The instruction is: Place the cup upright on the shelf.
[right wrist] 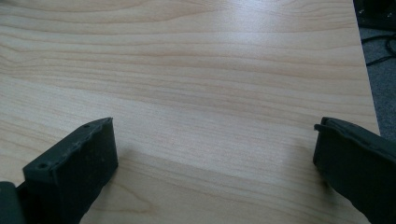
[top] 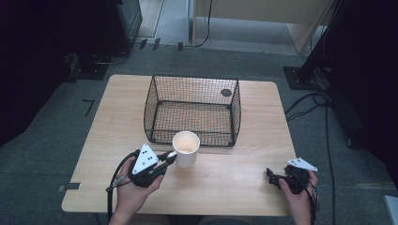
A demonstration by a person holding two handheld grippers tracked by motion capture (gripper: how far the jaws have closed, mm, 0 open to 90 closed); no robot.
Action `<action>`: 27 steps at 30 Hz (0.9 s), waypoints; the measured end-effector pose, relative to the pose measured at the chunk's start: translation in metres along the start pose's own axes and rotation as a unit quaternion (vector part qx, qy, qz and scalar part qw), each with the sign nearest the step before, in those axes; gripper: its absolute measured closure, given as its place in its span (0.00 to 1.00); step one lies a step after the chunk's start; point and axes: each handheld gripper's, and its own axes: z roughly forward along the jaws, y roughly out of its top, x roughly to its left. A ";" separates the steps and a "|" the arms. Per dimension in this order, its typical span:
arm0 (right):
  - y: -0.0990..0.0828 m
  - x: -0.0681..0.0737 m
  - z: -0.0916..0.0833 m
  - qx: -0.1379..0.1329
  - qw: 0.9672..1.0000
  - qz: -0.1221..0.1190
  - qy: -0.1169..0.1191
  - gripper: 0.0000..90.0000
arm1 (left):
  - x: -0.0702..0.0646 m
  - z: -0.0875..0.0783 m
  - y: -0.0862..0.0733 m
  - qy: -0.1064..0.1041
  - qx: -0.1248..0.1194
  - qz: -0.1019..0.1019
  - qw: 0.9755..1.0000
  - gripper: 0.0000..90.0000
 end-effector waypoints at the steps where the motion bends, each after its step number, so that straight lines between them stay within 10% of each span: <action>1: 0.000 0.000 0.000 0.000 1.000 0.000 0.000 0.00 | 0.001 -0.001 0.003 0.002 -0.002 0.001 1.000 0.90; 27: 0.000 0.000 0.000 0.001 1.000 0.002 0.001 0.00 | 0.029 0.014 0.062 0.008 -0.028 0.021 0.999 0.90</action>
